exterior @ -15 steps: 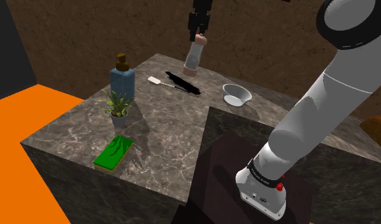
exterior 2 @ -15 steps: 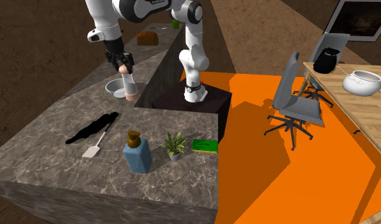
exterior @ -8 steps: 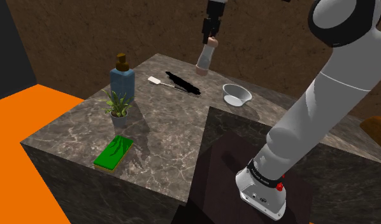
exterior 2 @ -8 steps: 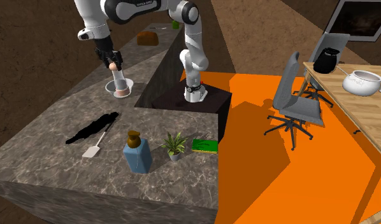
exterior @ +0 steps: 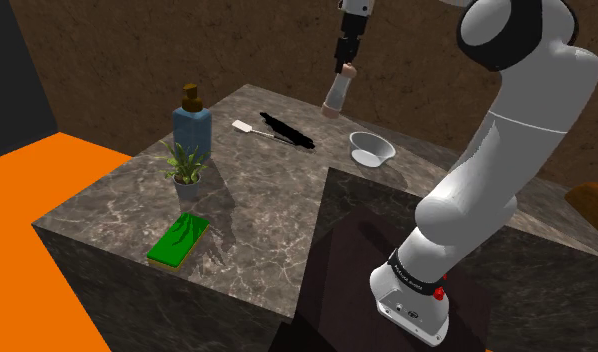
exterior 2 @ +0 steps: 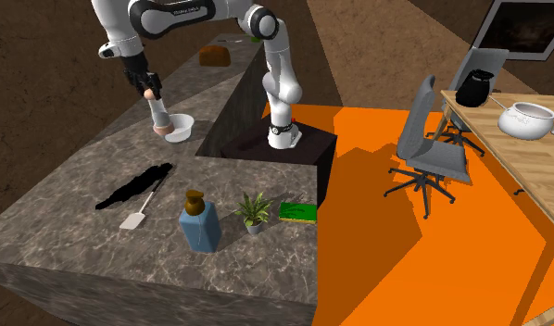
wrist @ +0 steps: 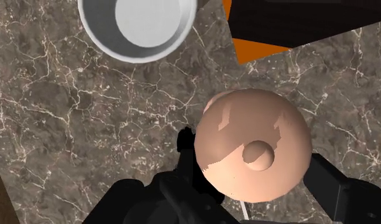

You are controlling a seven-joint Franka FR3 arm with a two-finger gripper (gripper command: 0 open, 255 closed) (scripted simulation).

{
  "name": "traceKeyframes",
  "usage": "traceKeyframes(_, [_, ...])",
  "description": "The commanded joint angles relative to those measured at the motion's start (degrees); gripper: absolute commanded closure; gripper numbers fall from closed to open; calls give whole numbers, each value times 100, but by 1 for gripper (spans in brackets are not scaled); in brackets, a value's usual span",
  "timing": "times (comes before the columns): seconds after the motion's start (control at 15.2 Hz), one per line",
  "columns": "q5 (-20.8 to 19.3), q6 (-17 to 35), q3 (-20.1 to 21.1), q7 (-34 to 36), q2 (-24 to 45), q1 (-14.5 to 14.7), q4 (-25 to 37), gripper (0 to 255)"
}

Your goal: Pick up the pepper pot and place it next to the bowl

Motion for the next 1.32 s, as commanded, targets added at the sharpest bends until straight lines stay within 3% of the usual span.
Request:
traceKeyframes(0.0, [14,20,-107,-259,222,-149,216,255])
traceKeyframes(0.46, [151,-128,-391,-1070,1211,-707,1384,255])
traceKeyframes(0.86, [343,-590,-518,-1667,2435,-1280,3092,255])
traceKeyframes(1.25, [312,18,-517,-1640,2213,-1223,2261,255])
